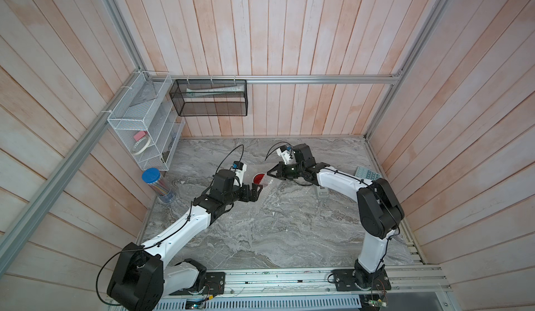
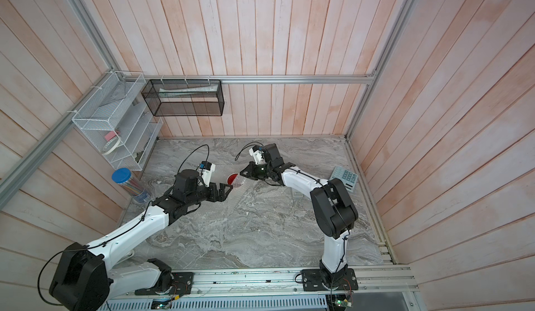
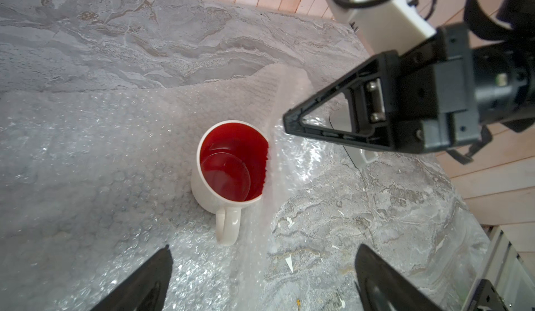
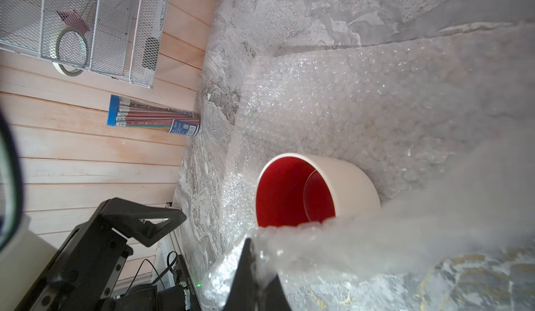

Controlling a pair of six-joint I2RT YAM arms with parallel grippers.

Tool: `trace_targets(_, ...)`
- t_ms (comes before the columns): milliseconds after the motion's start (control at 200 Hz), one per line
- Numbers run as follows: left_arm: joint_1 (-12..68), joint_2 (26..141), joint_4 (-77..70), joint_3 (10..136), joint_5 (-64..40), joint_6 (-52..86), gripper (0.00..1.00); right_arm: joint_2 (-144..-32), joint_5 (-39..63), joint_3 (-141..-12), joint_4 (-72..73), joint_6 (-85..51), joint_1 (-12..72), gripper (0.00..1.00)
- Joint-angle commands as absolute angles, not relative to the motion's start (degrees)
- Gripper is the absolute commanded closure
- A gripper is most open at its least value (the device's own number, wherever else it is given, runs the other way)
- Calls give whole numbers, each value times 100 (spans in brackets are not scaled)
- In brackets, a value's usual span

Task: Wrap mugs in bubble wrap
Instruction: Wrap the mug in bubble wrap.

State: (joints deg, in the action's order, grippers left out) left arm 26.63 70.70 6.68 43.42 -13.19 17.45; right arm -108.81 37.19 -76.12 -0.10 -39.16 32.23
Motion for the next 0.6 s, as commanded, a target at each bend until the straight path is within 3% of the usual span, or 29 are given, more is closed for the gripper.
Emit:
trace_targets(0, 2722, 7395, 719, 4610, -1138, 1390, 0, -11049, 3882, -7904, 141, -4037, 3251, 100)
trace_targets(525, 2725, 8926, 547, 5507, 432, 1226, 0, -11318, 3943, -8129, -117, -4007, 3366, 100)
trace_targets(595, 2673, 9132, 586, 5579, 491, 1293, 0, -11208, 3846, -8082, -263, -3894, 3365, 92)
